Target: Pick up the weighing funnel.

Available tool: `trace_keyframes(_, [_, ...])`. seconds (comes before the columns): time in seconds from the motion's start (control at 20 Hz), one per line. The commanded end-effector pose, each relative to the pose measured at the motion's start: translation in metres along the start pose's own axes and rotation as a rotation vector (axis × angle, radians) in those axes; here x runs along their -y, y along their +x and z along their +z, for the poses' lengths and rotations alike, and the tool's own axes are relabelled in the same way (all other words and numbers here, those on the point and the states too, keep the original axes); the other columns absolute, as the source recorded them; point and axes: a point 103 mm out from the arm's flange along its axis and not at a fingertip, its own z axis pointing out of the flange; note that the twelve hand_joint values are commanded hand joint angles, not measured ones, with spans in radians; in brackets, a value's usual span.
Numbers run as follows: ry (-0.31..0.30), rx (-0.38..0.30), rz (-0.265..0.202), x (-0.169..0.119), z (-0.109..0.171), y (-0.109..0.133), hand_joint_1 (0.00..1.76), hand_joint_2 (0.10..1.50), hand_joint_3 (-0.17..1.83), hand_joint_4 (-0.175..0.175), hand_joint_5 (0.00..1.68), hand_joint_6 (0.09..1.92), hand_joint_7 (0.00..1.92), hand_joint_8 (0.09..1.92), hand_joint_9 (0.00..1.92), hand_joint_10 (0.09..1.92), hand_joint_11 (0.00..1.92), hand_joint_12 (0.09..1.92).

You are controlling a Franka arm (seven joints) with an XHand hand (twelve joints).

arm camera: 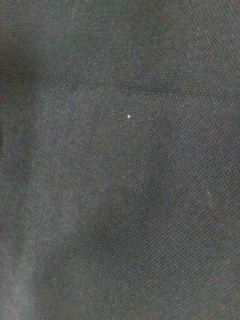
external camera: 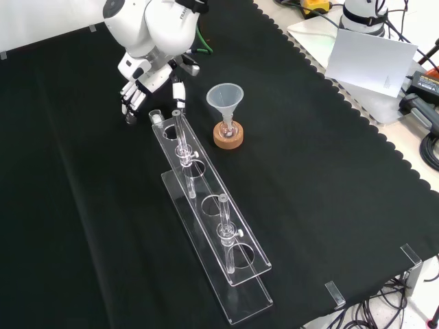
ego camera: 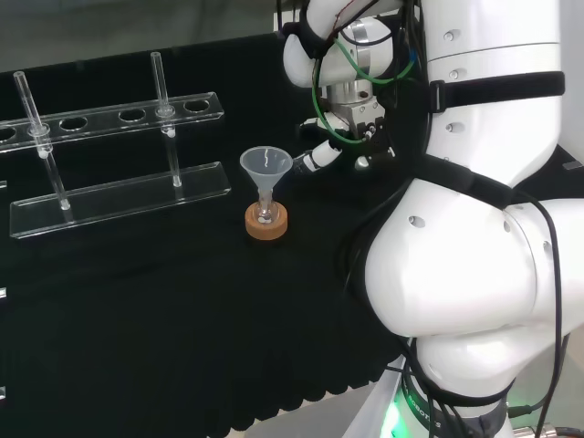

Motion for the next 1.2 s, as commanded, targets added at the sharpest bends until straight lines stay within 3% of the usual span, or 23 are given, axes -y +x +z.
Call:
trace_keyframes(0.05, [-0.024, 0.003, 0.007, -0.0015, -0.0014, 0.0017, 0.49, 0.78, 0.02, 0.073, 0.41, 0.09, 0.56, 0.42, 0.21, 0.64, 0.00, 1.27])
trace_keyframes(1.2, [-0.075, 0.018, 0.029, -0.0077, 0.0046, 0.0023, 0.58, 0.80, 0.03, 0.094, 0.70, 0.11, 0.82, 0.45, 0.38, 0.55, 0.00, 1.38])
